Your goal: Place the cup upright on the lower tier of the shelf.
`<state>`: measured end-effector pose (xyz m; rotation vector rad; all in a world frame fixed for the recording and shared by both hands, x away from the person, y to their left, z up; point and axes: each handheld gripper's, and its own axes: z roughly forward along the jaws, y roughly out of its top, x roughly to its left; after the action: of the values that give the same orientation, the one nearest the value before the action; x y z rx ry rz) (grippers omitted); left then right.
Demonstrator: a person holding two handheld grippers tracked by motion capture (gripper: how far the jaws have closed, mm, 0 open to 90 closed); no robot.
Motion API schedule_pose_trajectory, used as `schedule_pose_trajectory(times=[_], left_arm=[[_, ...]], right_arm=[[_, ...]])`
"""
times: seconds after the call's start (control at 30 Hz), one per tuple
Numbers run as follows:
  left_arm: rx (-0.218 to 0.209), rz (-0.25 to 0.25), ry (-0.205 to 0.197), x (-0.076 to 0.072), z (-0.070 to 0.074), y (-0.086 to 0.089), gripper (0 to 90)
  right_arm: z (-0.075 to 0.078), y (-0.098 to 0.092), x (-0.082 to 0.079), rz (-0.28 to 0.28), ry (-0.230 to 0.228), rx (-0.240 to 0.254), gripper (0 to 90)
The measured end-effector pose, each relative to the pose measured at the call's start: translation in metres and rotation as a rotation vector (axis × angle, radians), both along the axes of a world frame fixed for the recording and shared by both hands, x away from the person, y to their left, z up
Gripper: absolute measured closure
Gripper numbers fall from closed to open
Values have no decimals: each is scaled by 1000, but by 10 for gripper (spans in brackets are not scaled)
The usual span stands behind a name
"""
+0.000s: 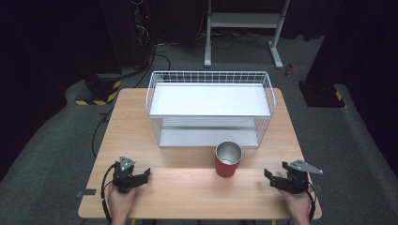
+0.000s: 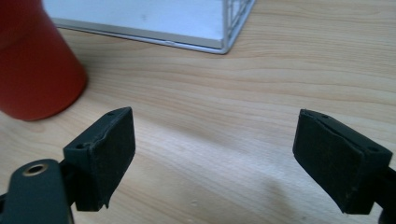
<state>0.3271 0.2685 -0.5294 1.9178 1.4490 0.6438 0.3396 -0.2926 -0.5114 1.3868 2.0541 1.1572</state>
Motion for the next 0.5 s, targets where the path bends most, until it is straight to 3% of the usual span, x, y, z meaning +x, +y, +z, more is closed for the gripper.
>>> schedule_pose_trajectory(times=[0.17,0.5], left_arm=[[0,0,0,0,0,0,188],[0,0,0,0,0,0,188]], right_arm=[[2,5,-7,17,-13,16,118],[8,28,-18,118,-50,28,109]])
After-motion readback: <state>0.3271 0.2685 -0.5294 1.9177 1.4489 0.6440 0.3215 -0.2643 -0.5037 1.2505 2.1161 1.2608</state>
